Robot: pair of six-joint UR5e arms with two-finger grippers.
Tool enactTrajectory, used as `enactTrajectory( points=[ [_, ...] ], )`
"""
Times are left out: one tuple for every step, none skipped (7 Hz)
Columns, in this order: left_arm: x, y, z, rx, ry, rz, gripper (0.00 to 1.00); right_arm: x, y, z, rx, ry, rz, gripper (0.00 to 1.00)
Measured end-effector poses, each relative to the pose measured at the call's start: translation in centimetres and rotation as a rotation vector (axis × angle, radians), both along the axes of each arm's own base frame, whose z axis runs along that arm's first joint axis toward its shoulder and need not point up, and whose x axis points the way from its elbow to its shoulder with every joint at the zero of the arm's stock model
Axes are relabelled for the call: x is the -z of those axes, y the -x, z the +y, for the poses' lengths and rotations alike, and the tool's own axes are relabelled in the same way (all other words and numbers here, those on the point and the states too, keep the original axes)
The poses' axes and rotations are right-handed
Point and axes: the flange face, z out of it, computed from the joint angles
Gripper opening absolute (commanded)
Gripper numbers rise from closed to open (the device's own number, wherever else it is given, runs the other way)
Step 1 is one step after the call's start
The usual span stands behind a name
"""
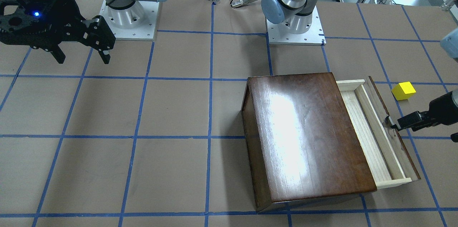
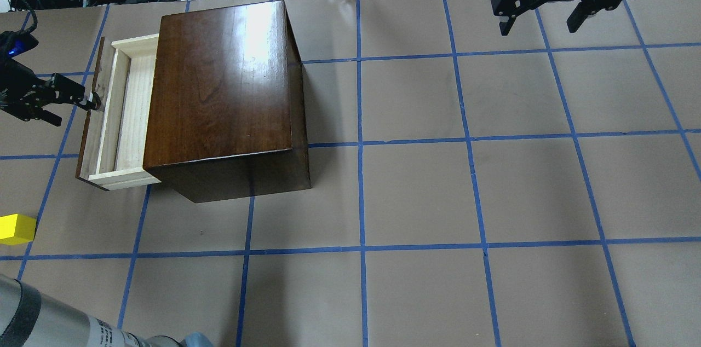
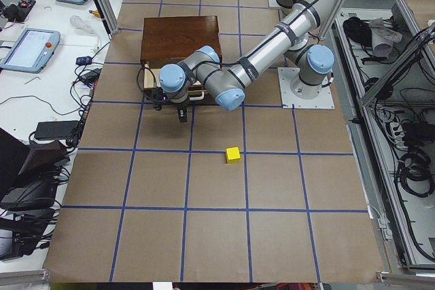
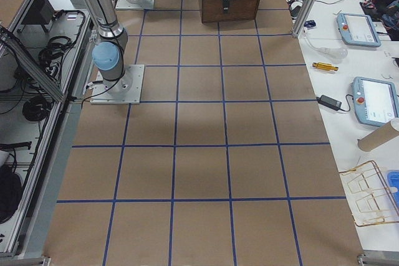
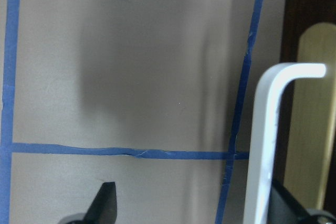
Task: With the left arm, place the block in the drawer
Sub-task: 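Release the handle and move the left gripper toward the yellow block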
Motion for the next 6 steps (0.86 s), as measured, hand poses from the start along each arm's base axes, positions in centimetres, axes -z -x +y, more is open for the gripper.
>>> enactTrajectory(
  points=[
    [-0.6, 0.0, 0.0, 0.000, 0.002, -0.002, 1.00, 0.0, 0.0, 0.0, 0.000, 0.000, 0.000, 1.00],
    [-1.4, -0.1, 0.0, 0.000, 0.001, -0.005, 1.00, 0.0, 0.0, 0.0, 0.000, 0.000, 0.000, 1.00],
    [-2.6, -0.3, 0.4, 0.013, -0.008, -0.011, 1.00, 0.0, 0.0, 0.0, 0.000, 0.000, 0.000, 1.00],
    [-4.0, -0.8, 1.2, 0.063, -0.016, -0.030, 1.00, 0.0, 0.0, 0.0, 0.000, 0.000, 0.000, 1.00],
    [-5.2, -1.7, 2.5, 0.147, -0.017, -0.061, 1.00, 0.0, 0.0, 0.0, 0.001, 0.001, 0.001, 1.00],
    [-6.1, -3.1, 4.2, 0.249, -0.017, -0.090, 1.00, 0.0, 0.0, 0.0, 0.001, 0.001, 0.001, 1.00]
  ],
)
